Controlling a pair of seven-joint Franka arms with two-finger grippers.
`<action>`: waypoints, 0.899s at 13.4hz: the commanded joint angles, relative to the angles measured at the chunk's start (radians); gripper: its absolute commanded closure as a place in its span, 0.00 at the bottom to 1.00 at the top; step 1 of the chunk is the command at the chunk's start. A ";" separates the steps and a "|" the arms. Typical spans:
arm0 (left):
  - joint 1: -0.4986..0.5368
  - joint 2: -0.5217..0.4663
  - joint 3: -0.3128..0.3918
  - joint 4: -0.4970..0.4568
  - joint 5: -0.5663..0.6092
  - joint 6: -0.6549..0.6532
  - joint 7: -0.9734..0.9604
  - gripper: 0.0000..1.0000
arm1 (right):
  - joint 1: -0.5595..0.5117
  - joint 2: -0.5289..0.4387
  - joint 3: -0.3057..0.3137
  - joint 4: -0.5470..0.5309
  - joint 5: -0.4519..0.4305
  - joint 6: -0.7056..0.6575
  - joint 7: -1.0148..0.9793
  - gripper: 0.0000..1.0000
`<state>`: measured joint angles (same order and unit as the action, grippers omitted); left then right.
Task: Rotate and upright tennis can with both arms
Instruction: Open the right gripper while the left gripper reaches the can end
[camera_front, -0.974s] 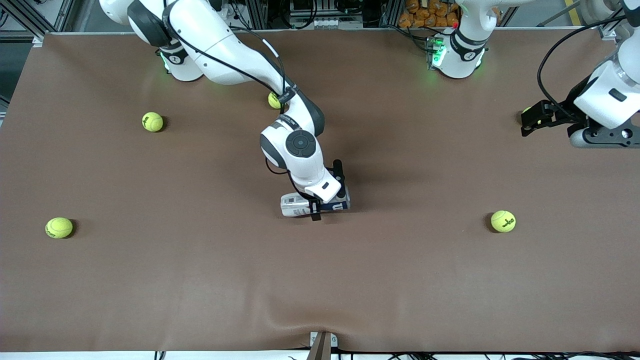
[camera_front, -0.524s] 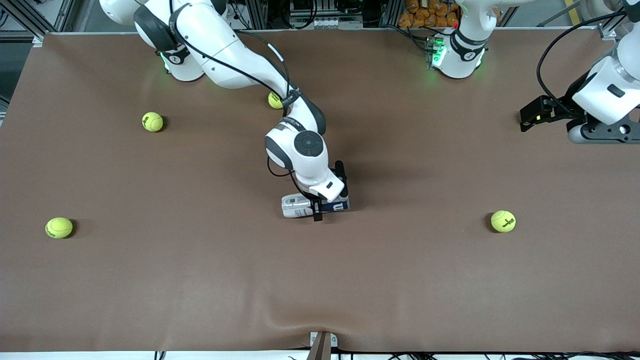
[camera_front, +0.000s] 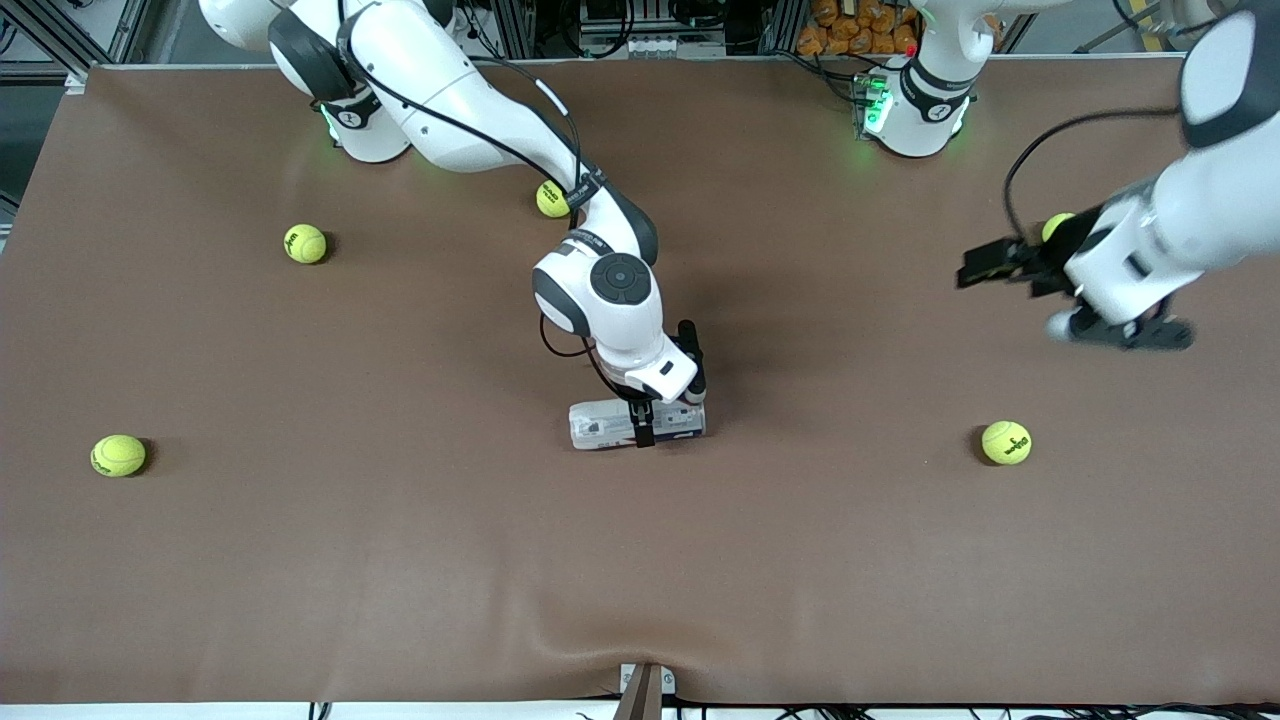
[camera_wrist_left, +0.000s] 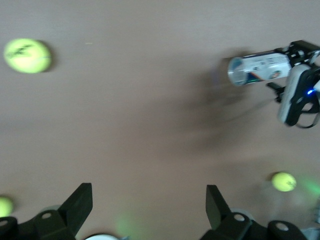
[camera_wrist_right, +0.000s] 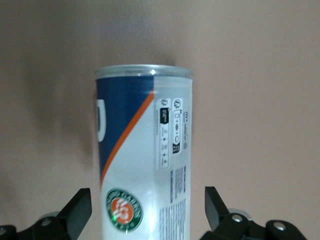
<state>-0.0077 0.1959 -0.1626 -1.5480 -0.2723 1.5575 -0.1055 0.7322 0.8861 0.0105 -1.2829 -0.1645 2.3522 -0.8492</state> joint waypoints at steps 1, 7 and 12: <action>-0.032 0.130 -0.003 0.025 -0.120 0.097 -0.023 0.00 | 0.006 -0.071 0.023 -0.015 -0.006 -0.088 0.027 0.00; -0.052 0.367 -0.003 0.026 -0.424 0.295 -0.002 0.00 | -0.029 -0.185 0.022 -0.015 0.077 -0.251 0.194 0.00; -0.162 0.488 -0.002 0.020 -0.724 0.490 0.000 0.00 | -0.172 -0.254 0.014 -0.032 0.076 -0.301 0.335 0.00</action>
<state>-0.1347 0.6517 -0.1663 -1.5454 -0.9169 2.0058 -0.0983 0.6168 0.6774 0.0146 -1.2768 -0.1006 2.0587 -0.5766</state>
